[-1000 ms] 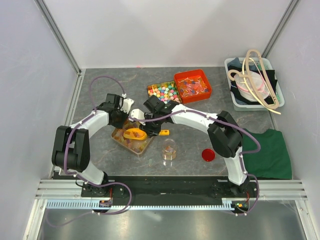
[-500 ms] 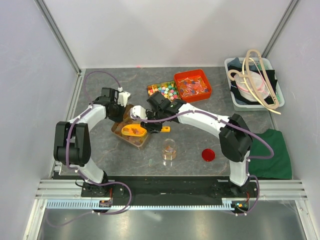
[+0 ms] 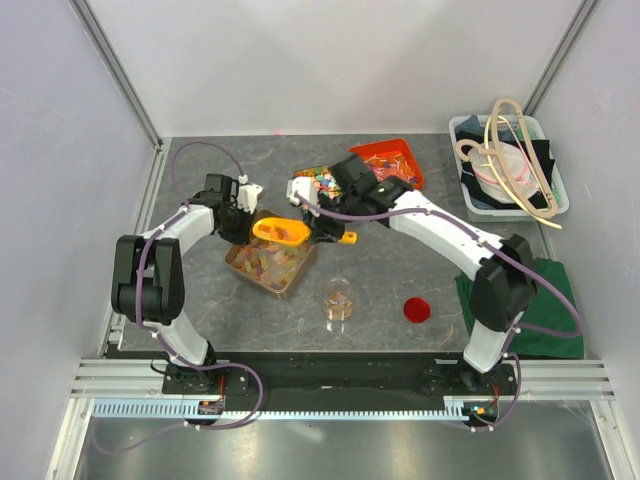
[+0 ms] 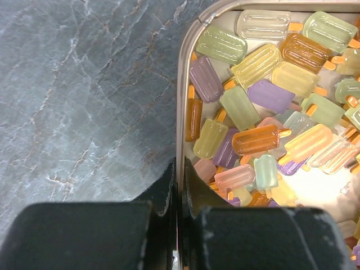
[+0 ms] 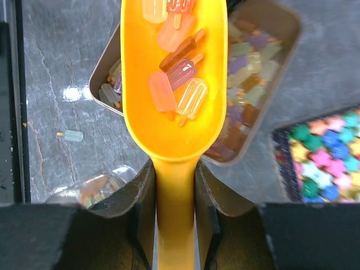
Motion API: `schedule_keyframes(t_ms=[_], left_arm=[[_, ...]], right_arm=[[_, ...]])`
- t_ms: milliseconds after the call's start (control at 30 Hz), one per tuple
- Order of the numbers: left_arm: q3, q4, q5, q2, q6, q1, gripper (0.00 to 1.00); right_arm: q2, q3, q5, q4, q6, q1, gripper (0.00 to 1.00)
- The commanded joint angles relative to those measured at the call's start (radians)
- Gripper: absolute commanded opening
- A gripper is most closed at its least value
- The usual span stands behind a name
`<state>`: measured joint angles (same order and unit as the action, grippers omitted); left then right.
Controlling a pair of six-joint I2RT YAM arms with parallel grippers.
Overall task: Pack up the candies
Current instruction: Place the fake candies in the packing bottle.
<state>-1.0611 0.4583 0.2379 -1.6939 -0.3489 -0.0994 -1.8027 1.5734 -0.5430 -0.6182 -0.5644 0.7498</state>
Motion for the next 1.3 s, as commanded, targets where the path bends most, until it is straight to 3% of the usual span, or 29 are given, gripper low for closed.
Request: schedule_keyframes(t_ms=[0,300,567,800,1267], left_arm=[[-0.072,-0.003,0.083,-0.006,0.001,0.006,0.02],[-0.074,0.003,0.087,-0.026,-0.002,0.006,0.02],[-0.051,0.005,0.092,-0.007,-0.016,0.006,0.02],[-0.039,-0.001,0.1,-0.012,-0.018,0.007,0.02],[-0.007,-0.017,0.106,-0.02,-0.016,0.013,0.02]], right_arm=[[0.132,0.06,-0.156,-0.012,0.0,-0.081,0.0],[0.23,0.014,-0.092,-0.017,-0.009,-0.139,0.0],[0.313,-0.076,0.132,-0.199,-0.196,-0.138,0.0],[0.431,-0.156,0.202,-0.333,-0.288,-0.141,0.0],[0.54,-0.257,0.416,-0.511,-0.368,-0.136,0.0]])
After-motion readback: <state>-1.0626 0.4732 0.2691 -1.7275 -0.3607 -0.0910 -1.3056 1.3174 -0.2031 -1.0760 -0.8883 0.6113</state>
